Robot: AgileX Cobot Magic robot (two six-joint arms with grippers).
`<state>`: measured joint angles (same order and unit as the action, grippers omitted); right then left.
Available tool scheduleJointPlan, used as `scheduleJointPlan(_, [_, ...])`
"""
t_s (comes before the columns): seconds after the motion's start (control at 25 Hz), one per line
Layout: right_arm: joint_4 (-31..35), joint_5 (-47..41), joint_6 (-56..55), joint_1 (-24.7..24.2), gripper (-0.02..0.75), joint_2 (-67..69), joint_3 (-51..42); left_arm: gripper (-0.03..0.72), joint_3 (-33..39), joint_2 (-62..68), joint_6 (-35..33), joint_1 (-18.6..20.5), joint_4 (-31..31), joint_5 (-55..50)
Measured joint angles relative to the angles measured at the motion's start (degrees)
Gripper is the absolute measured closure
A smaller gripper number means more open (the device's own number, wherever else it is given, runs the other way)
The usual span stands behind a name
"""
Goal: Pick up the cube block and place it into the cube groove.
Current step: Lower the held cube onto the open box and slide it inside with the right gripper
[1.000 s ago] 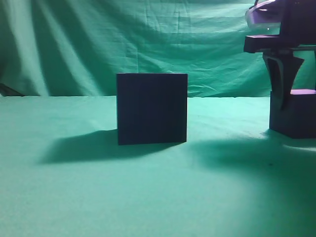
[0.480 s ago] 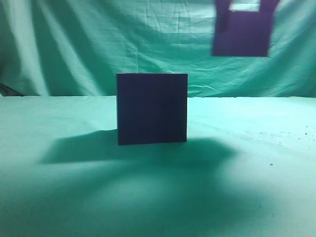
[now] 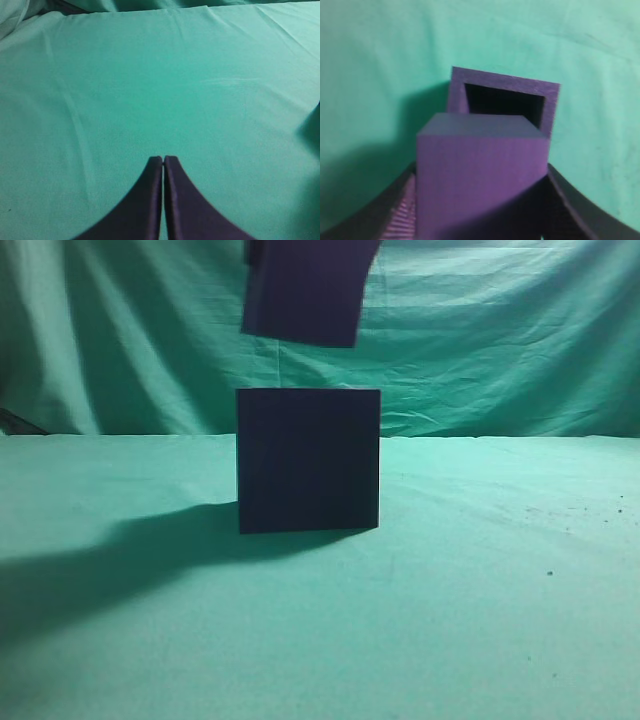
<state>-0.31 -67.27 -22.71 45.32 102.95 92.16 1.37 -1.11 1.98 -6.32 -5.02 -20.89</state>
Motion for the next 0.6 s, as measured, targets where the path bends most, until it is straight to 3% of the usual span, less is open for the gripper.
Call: scheduleJointPlan(0.6, [-0.3, -2.0, -2.4, 0.1, 0.302, 5.8, 4.0, 0.688, 0.0, 0.0, 0.0, 0.0, 0.0, 0.0])
